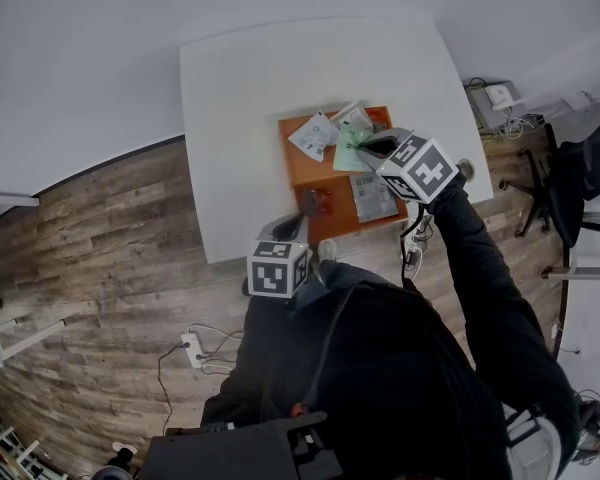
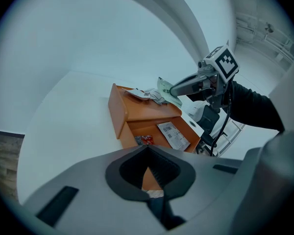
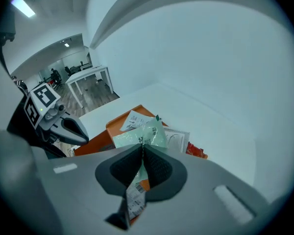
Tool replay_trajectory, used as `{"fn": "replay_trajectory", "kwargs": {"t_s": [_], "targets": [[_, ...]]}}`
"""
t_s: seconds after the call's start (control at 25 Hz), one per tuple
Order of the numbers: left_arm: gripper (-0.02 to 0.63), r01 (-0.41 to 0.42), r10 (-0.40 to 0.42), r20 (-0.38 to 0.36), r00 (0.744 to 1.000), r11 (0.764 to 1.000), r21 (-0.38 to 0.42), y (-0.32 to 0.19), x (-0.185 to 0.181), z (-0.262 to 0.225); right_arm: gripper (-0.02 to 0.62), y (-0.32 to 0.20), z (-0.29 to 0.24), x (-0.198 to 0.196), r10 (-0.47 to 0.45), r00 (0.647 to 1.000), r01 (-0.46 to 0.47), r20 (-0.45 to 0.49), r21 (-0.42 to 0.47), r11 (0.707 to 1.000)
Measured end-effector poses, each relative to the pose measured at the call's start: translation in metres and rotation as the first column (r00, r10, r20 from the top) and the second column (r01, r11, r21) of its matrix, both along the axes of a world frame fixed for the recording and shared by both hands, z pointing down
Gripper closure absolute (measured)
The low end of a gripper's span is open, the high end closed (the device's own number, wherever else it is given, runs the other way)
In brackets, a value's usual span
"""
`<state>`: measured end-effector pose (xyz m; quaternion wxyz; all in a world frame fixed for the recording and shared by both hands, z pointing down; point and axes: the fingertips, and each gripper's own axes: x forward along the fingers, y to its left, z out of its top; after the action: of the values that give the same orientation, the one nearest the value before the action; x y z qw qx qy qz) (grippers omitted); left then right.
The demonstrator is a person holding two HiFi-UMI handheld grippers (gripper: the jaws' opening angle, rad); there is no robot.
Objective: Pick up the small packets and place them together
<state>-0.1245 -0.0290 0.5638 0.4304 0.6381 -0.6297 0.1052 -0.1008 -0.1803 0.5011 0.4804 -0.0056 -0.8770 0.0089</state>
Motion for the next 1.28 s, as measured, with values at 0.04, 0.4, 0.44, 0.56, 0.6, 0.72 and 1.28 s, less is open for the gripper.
{"fn": "replay_trajectory", "kwargs": {"t_s": [0.04,0.4,0.44,0.56,0.6,0.72,1.28], "targets": [[0.606,0.0,0.0,0.0,1.0,1.0,0.0,0.0,0.0,0.0,0.578,-0.003,0.003,-0.004,0.009,1.0,-0.009,0.001,-0.008,1.0],[0.606,-0.004,0.004,-0.008,1.0,1.0,-0.005,0.0,0.002,0.001,0.578,-0.014,0.028,-0.024,0.015,0.999,-0.016,-0.037,-0.035,0.999],[0.606,-0.005,0.004,-0.01,1.0,1.0,-0.005,0.0,0.001,0.001,0.578,-0.014,0.029,-0.024,0.014,0.999,-0.015,-0.037,-0.037,0.999],[0.606,-0.005,0.005,-0.014,1.0,1.0,-0.005,-0.001,0.001,0.001,0.575,-0.016,0.029,-0.025,0.011,0.999,-0.012,-0.033,-0.031,0.999],[0.606,-0.005,0.005,-0.015,1.0,1.0,-0.006,-0.001,0.0,0.001,0.574,-0.017,0.029,-0.025,0.009,0.999,-0.01,-0.033,-0.025,1.0],[0.606,-0.002,0.002,-0.016,1.0,1.0,-0.007,-0.003,0.0,0.002,0.566,-0.019,0.03,-0.025,0.011,1.0,-0.011,-0.025,-0.01,1.0],[0.606,-0.008,0.008,0.003,1.0,1.0,-0.016,-0.004,-0.001,-0.001,0.528,-0.037,-0.003,-0.014,0.073,0.994,-0.075,0.087,0.026,0.997]]}}
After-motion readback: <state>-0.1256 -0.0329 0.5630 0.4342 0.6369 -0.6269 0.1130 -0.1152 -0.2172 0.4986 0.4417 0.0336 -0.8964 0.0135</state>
